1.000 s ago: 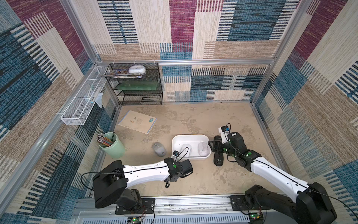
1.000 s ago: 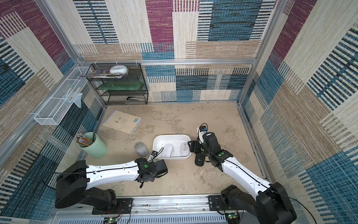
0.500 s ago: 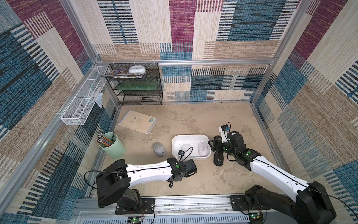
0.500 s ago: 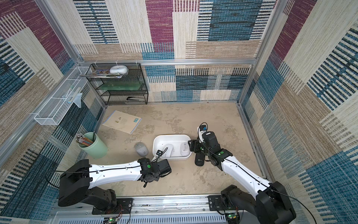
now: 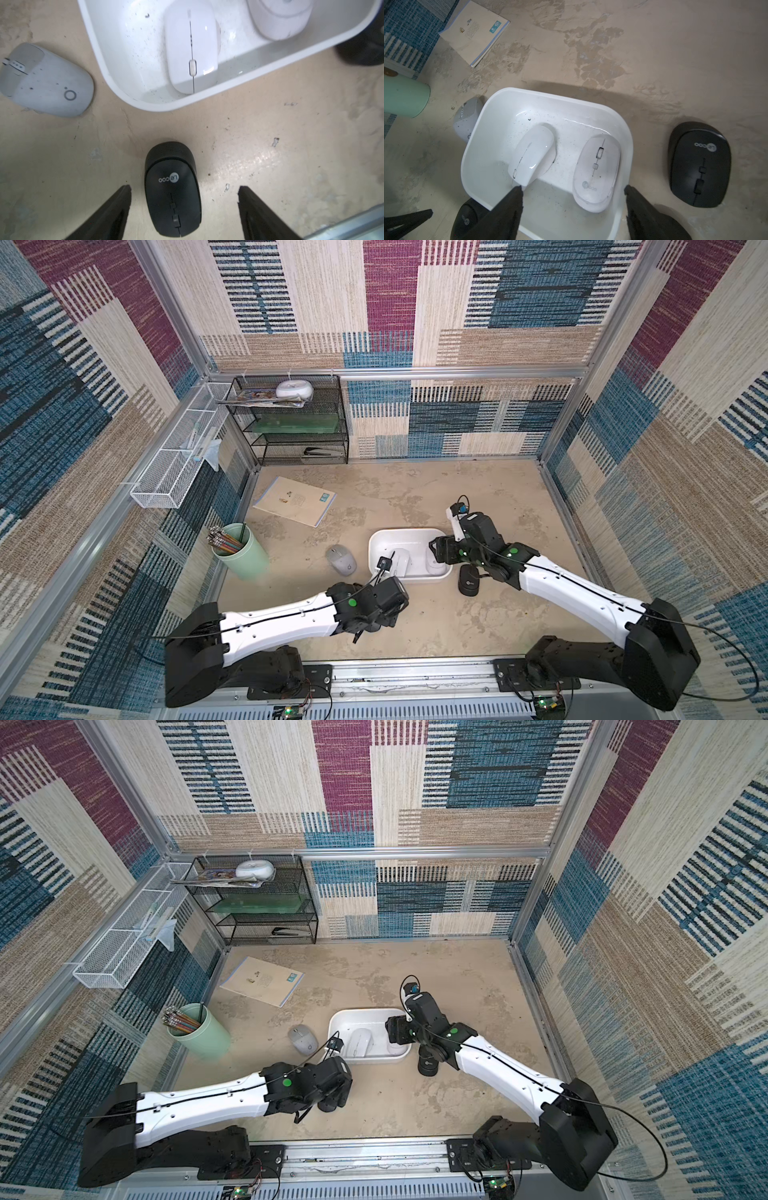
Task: Take out the mouse from the storage box
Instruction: Place the mouse at the center of the board, then pick up the mouse from the storage box.
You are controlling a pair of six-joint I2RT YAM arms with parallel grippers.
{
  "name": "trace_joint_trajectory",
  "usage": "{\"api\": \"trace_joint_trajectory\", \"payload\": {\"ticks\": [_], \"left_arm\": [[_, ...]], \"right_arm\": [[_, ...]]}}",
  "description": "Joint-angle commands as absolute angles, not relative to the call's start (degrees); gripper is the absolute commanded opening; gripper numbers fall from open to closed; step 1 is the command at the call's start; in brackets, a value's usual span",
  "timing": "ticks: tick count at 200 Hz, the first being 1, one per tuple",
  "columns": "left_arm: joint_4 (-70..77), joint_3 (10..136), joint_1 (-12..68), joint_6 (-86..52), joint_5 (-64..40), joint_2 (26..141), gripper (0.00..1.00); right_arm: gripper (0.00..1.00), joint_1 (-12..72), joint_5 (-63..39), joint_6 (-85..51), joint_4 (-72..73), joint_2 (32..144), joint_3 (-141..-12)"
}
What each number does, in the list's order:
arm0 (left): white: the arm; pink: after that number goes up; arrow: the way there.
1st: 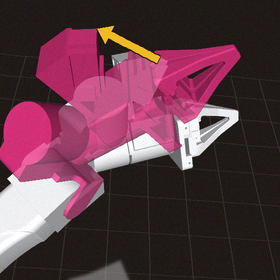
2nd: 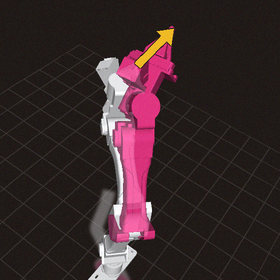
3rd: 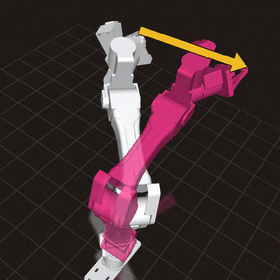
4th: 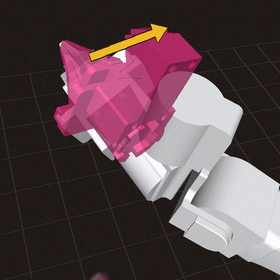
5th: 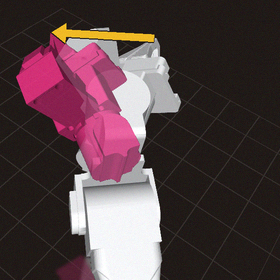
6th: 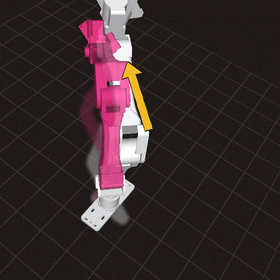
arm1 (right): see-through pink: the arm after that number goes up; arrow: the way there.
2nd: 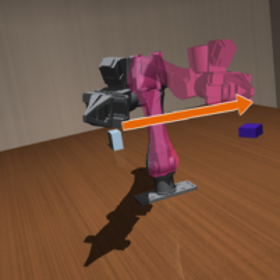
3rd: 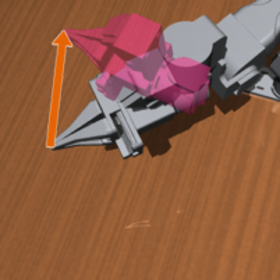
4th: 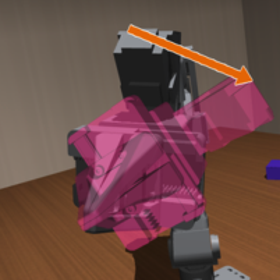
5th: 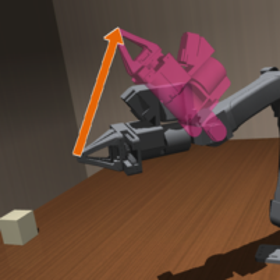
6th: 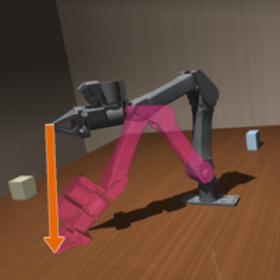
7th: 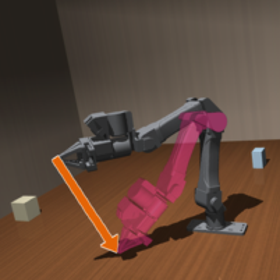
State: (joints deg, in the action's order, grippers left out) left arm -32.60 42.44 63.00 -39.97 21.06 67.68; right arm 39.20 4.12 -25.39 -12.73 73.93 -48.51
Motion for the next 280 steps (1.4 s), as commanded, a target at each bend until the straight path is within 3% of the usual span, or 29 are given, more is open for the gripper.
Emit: {"api": "trace_joint_trajectory", "payload": {"ticks": [1, 40, 107, 147, 217, 280], "left_arm": [[-28.73, 39.61, 60.49, -39.26, 24.05, 59.95, 0.88], [-28.45, 35.29, 54.78, -39.63, 28.14, 48.33, 0.93], [-29.06, 30.53, 51.43, -41.48, 32.21, 40.70, 0.97], [-28.68, 30.77, 50.74, -39.69, 32.43, 40.07, 0.98], [-27.17, 29.88, 50.54, -39.94, 31.82, 40.46, 0.99], [-26.10, 29.31, 50.44, -40.40, 31.51, 41.21, 0.99]], "right_arm": [[0.80, 41.78, 5.36, -28.38, -17.78, 77.88, -51.81], [0.81, 45.24, 10.40, -33.14, -29.13, 88.24, -61.70], [0.79, 49.75, 18.39, -39.15, -36.52, 95.84, -66.65], [0.72, 49.75, 21.56, -39.70, -37.88, 100.45, -69.08], [0.70, 49.67, 24.08, -41.04, -37.84, 104.78, -70.08], [0.62, 49.92, 19.09, -38.59, -33.91, 105.70, -71.02]]}}
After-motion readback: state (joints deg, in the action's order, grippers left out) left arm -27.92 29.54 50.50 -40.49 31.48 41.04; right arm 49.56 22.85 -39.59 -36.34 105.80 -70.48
